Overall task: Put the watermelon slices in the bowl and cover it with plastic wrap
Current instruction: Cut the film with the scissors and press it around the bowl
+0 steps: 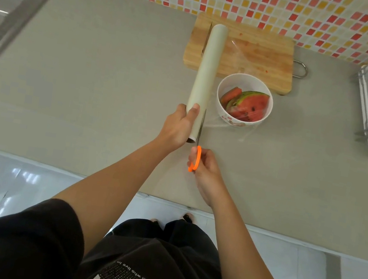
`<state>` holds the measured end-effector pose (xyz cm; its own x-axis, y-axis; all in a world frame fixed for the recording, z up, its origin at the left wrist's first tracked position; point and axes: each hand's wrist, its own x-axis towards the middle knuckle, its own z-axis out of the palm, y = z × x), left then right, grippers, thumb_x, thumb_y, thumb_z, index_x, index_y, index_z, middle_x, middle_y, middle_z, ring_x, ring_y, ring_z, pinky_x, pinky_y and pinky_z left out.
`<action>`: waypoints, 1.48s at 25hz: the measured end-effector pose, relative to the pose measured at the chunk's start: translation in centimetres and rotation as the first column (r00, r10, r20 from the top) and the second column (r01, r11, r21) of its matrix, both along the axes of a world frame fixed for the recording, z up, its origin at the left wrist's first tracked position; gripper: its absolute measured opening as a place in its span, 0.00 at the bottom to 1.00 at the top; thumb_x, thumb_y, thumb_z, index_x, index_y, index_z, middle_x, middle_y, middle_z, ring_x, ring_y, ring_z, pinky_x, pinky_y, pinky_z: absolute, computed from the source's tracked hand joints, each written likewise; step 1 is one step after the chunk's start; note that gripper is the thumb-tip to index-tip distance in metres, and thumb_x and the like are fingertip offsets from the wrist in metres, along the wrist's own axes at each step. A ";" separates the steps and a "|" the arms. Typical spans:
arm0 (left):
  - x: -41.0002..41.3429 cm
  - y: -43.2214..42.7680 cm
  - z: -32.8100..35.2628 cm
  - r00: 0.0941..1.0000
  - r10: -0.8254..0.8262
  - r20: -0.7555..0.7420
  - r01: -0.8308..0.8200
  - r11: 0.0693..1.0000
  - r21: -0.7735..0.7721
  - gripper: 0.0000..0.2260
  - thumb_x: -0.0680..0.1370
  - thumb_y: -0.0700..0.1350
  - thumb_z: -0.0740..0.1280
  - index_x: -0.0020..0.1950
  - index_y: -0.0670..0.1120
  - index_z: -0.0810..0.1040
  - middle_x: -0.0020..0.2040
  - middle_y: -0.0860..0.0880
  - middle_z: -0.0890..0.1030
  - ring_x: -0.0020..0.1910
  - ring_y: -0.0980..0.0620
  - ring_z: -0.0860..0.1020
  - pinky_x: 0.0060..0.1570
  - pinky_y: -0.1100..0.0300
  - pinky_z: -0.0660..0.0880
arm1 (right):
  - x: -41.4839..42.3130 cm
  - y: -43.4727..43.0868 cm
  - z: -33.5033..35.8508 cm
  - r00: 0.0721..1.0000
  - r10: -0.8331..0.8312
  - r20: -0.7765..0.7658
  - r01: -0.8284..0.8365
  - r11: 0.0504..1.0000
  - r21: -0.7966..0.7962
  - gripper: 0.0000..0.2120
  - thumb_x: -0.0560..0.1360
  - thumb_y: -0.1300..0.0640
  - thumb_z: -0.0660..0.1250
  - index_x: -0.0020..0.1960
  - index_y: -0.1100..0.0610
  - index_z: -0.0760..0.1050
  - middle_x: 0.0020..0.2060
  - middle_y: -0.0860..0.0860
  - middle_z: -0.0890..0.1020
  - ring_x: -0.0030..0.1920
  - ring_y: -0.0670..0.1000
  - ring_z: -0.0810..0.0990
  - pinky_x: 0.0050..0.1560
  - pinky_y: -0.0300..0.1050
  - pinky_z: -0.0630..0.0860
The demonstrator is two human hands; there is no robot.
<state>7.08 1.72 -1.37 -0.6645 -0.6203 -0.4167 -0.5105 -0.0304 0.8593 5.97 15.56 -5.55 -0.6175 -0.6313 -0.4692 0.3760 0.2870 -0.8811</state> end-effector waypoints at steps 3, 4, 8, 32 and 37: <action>0.2 0.1 -0.3 1.000 0.014 -0.017 -0.013 1.000 0.010 0.22 0.79 0.60 0.54 0.56 0.43 0.71 0.47 0.47 0.76 0.49 0.43 0.78 0.49 0.48 0.77 | -0.3 -0.1 -0.2 1.000 0.013 -0.014 -0.014 1.000 -0.026 0.14 0.72 0.43 0.65 0.48 0.53 0.70 0.34 0.43 0.74 0.37 0.43 0.72 0.43 0.35 0.71; 0.2 0.1 -0.5 1.000 0.011 -0.010 -0.011 1.000 0.000 0.21 0.79 0.60 0.53 0.55 0.43 0.71 0.47 0.47 0.76 0.49 0.44 0.77 0.49 0.49 0.76 | -0.5 -0.3 0.0 1.000 0.018 -0.004 -0.018 1.000 -0.024 0.17 0.69 0.41 0.65 0.48 0.53 0.70 0.35 0.44 0.74 0.37 0.42 0.72 0.43 0.35 0.71; 0.3 0.3 -1.0 1.000 0.014 0.001 -0.014 1.000 0.008 0.21 0.79 0.60 0.53 0.54 0.43 0.71 0.49 0.46 0.77 0.47 0.46 0.76 0.44 0.53 0.71 | -1.9 -1.1 0.3 0.999 0.015 -0.033 -0.015 1.000 0.020 0.19 0.69 0.37 0.65 0.48 0.52 0.69 0.37 0.44 0.74 0.35 0.37 0.73 0.45 0.38 0.68; 2.2 -1.1 -2.1 1.000 -0.026 -0.005 0.026 0.999 0.027 0.15 0.81 0.57 0.55 0.50 0.47 0.71 0.43 0.52 0.76 0.40 0.56 0.74 0.37 0.60 0.67 | -8.2 -7.6 0.0 0.999 -0.036 -0.014 0.035 0.999 -0.016 0.13 0.75 0.44 0.64 0.46 0.53 0.70 0.39 0.48 0.74 0.42 0.45 0.73 0.50 0.44 0.70; 3.2 -2.0 -2.2 0.999 -0.027 -0.025 0.028 0.999 0.033 0.12 0.81 0.55 0.56 0.47 0.48 0.71 0.41 0.52 0.75 0.38 0.57 0.73 0.35 0.63 0.66 | -7.1 -8.2 0.0 0.997 -0.061 0.042 0.062 0.998 -0.017 0.14 0.74 0.43 0.65 0.40 0.53 0.69 0.37 0.48 0.71 0.40 0.46 0.70 0.47 0.41 0.67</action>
<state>10.30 -0.27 -3.55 -0.6916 -0.5875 -0.4201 -0.4900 -0.0455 0.8705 -1.15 7.35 -5.50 -0.6356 -0.6013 -0.4842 0.4291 0.2462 -0.8691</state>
